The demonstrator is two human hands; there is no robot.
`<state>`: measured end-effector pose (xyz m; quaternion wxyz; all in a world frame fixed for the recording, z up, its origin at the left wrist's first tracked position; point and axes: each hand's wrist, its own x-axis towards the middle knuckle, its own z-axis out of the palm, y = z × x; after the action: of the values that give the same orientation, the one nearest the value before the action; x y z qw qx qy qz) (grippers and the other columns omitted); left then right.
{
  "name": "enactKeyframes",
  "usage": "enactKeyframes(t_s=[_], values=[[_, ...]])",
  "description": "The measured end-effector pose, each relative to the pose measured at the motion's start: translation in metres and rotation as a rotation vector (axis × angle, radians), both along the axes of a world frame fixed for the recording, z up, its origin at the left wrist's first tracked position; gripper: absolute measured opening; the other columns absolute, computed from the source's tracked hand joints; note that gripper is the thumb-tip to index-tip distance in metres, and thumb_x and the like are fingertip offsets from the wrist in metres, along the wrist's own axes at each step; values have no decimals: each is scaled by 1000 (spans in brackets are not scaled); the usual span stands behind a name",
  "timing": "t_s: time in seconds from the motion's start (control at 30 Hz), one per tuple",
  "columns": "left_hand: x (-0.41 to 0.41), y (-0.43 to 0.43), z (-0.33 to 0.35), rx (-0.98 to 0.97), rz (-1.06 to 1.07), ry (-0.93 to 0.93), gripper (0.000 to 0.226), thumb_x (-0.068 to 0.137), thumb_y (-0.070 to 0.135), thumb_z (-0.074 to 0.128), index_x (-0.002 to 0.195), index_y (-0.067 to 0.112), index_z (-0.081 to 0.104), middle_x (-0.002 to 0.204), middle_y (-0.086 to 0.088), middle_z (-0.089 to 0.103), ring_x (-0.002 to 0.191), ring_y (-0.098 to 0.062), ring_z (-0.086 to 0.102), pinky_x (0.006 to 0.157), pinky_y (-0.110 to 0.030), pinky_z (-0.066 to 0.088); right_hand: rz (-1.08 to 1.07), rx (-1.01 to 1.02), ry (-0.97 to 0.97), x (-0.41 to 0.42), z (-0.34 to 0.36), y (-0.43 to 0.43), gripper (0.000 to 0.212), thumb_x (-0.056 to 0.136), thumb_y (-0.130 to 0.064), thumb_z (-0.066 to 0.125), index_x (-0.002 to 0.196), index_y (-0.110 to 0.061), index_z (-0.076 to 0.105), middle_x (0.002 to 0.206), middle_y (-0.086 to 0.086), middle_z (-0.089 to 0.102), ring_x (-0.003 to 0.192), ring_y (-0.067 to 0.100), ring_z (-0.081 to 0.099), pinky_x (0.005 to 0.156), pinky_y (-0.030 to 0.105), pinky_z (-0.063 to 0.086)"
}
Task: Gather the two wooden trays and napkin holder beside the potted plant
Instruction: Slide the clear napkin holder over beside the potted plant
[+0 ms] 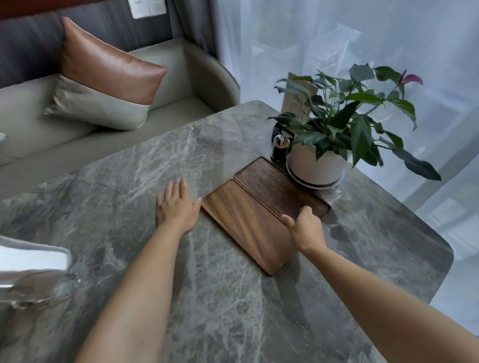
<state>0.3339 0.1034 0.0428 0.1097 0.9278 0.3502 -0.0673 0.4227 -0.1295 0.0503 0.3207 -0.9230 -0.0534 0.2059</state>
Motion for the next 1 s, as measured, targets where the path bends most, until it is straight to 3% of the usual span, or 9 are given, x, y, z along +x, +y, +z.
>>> enactKeyframes(t_s=[0.07, 0.17, 0.3, 0.43, 0.67, 1.0], values=[[-20, 9, 16, 70, -14, -26, 67, 99, 43, 23, 151, 11, -3, 162, -5, -4, 149, -18, -7, 120, -41, -4, 114, 3, -44, -11, 14, 20, 47, 93, -30, 53, 120, 7, 42, 126, 26, 52, 116, 39, 50, 88, 40, 42], [-56, 27, 41, 142, 4, -86, 68, 98, 45, 24, 152, 12, -1, 162, -4, -4, 149, -16, -8, 120, -41, -5, 298, -13, -116, -33, 35, 56, 65, 92, -34, 55, 136, 7, 29, 140, 26, 40, 129, 37, 40, 101, 39, 37], [-117, 56, 69, 184, 65, -119, 70, 97, 48, 25, 152, 13, -1, 162, -3, -4, 149, -15, -7, 120, -42, -4, 556, -38, -251, -72, 61, 106, 89, 91, -42, 52, 148, 5, 1, 159, 20, 7, 148, 29, 7, 120, 34, 10], [-188, 85, 87, 218, 150, -91, 74, 96, 52, 27, 152, 13, -2, 162, -2, -4, 149, -15, -8, 120, -42, -6, 764, -90, -350, -113, 78, 153, 94, 92, -47, 48, 148, 1, -9, 160, 16, -8, 149, 25, -7, 123, 37, 3], [-296, 132, 89, 194, 263, -11, 85, 90, 64, 28, 152, 16, -5, 162, 0, -8, 149, -14, -11, 119, -41, -8, 914, -85, -371, -192, 86, 220, 101, 88, -46, 54, 148, -5, -15, 160, 11, -15, 148, 25, -13, 121, 40, 2], [-343, 170, 57, 51, 183, 92, 93, 87, 65, 37, 151, 16, -10, 162, 0, -9, 149, -17, -11, 120, -44, -5, 1043, -254, -437, -253, 50, 279, 104, 88, -46, 55, 147, -6, -20, 159, 9, -19, 147, 27, -16, 121, 41, 0]])
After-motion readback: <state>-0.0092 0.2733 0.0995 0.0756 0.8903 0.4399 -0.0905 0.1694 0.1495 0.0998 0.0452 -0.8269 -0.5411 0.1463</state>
